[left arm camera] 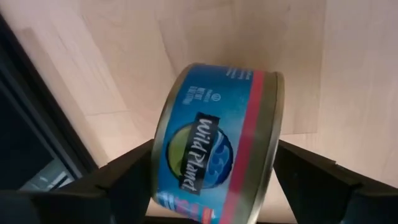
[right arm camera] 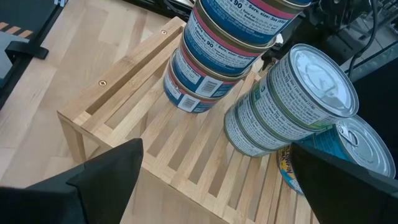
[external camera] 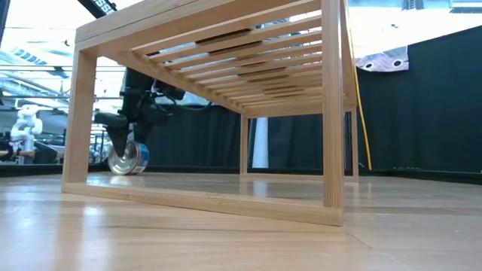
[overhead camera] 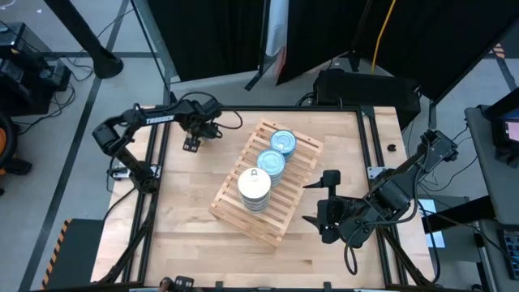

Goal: Stack canned seafood by type on shelf
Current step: Stack the blue-pink tuna can on top of the other blue-pink tuna can on the shelf

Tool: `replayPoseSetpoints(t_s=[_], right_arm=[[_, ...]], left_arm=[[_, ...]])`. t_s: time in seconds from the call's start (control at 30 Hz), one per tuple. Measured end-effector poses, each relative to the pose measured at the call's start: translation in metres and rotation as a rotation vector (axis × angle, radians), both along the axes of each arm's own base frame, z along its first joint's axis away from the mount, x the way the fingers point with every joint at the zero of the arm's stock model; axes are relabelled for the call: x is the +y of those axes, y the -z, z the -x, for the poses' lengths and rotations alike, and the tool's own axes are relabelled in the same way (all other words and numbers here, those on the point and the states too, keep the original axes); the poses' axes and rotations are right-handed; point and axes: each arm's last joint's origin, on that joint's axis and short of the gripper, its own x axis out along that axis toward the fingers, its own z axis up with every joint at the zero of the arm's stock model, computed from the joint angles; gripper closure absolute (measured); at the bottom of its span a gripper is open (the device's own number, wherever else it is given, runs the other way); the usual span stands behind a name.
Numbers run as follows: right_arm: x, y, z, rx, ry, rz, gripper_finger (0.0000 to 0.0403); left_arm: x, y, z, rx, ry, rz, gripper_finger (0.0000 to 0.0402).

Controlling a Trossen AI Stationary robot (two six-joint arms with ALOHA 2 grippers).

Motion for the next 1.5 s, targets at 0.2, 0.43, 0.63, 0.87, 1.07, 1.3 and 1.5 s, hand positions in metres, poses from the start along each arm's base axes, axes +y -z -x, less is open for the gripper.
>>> replayPoseSetpoints(t_s=[0.2,0.43,0.63,0.87,1.07,1.3,1.5], right_arm=[[0.0,0.0,0.0,0.004,-0.001,0.004,0.0007],[0.0,0.0,0.0,0.003,0.0,0.002,0.0007],[0.0,0.0,0.0,-0.003,-0.002,0.012,0.0007],[0.007,-0.014,-0.01,-0.105,-0.148,0.207,0.0008],[0.018,-0.037,-0.023,-0.21,-0.454,0.695,0.0009],[0.028,-0.048,-0.059,-0.298,-0.479,1.242,0.001],[0.031,-0.026,-0.107,-0.291,-0.428,1.576,0.001]], left_arm=[[-0.001,0.0,0.0,-0.017,-0.049,0.004,0.0155],[-0.012,-0.018,0.001,-0.132,-0.142,0.003,0.0211],[-0.038,-0.061,0.009,-0.198,-0.258,0.04,0.0211],[-0.085,-0.138,0.03,-0.556,-0.346,0.151,0.0208],[-0.118,-0.209,0.065,-0.911,-0.295,0.2,0.0204],[-0.145,-0.268,0.097,-1.276,-0.184,0.386,0.0202],[-0.154,-0.291,0.093,-1.415,-0.092,0.645,0.0201]])
